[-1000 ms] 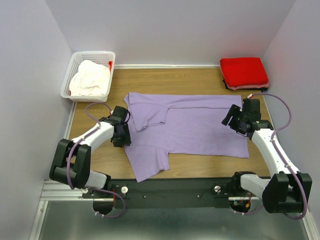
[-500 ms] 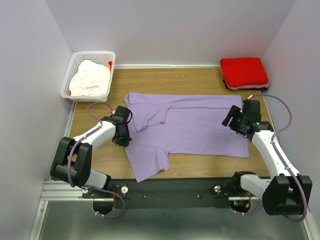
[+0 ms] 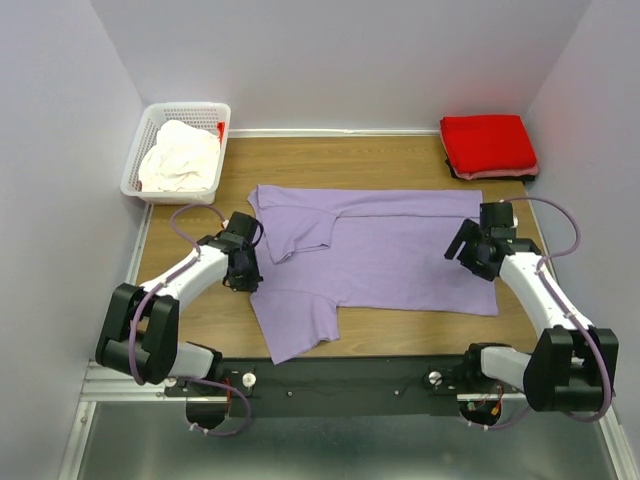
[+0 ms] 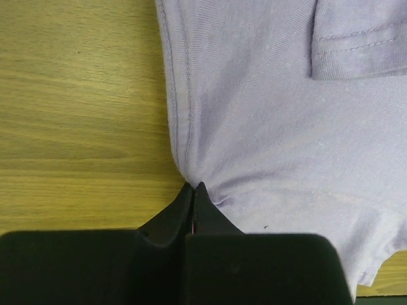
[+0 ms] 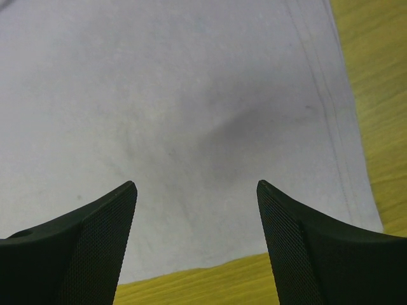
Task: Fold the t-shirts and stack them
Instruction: Fold the tshirt
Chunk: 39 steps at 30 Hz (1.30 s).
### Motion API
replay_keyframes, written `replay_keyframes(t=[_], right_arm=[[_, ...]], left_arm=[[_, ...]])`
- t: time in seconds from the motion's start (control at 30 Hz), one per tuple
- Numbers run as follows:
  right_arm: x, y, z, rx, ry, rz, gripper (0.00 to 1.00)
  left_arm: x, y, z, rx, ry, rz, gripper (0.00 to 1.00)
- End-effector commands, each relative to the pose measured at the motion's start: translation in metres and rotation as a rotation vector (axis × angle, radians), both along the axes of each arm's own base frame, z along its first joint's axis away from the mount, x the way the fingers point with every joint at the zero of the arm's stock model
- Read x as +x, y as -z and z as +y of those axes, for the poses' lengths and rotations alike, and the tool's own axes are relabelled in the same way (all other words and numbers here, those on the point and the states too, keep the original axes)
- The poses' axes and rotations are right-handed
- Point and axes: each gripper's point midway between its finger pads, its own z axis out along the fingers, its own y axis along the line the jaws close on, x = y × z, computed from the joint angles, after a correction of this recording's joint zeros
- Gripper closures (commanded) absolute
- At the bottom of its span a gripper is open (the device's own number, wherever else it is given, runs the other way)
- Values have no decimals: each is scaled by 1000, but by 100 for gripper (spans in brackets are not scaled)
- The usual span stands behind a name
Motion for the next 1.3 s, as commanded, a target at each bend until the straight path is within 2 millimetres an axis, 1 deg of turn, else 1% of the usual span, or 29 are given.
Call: replay_keyframes(t=[0.0,0.03,0.1,0.13,0.2,0.23,0.27,0.3,0.4,0.5,0.53,0.6,0.63,0.7,0.77,0.97,1.1,1.17,1.27], right_arm=[[-17,15,-15,11,126,124,17],[-21,19,-23,23,170,149,17],[-24,20,-29,47,230,169,17],[-29,23,-38,66,291,188,17],[-35,26,-48,69,357,222,17],[-44,29,-52,98,402,260,17],[-48,37,-51,127,437,295,17],[-52,41,-49,152,452,315,17],[-63,51,-57,134,530,367,18],[-71,54,-64,101,572,402,21],[-77,54,-64,92,579,423,22],[-84,55,-68,65,607,450,25],[-90,56,-67,60,615,471,26],[-94,59,-67,57,637,483,30],[-102,64,-65,57,662,513,32],[-112,61,-73,3,710,532,36],[-113,66,-71,10,736,552,39],[-113,67,-71,12,743,556,43],[-110,69,-70,21,751,545,44]], left_arm=[[-8,2,-8,-44,17,18,100],[-6,-3,-9,-56,19,-4,100],[-1,-10,-10,-67,20,-39,100],[3,-17,-10,-67,10,-76,100],[7,-25,-10,-75,4,-111,100],[7,-27,-10,-81,1,-122,100],[7,-32,-11,-88,-1,-139,100],[7,-32,-10,-89,-3,-140,100],[8,-37,-11,-93,3,-160,100],[10,-42,-10,-90,18,-172,100],[12,-42,-6,-63,12,-180,100],[16,-46,-4,-50,18,-191,100],[17,-45,-2,-39,13,-192,100],[17,-45,-3,-39,19,-193,100],[17,-45,-7,-62,27,-199,100],[18,-49,-9,-77,33,-221,100],[19,-50,-10,-82,40,-228,100],[18,-51,-10,-83,40,-229,100],[19,-50,-10,-82,41,-229,100]])
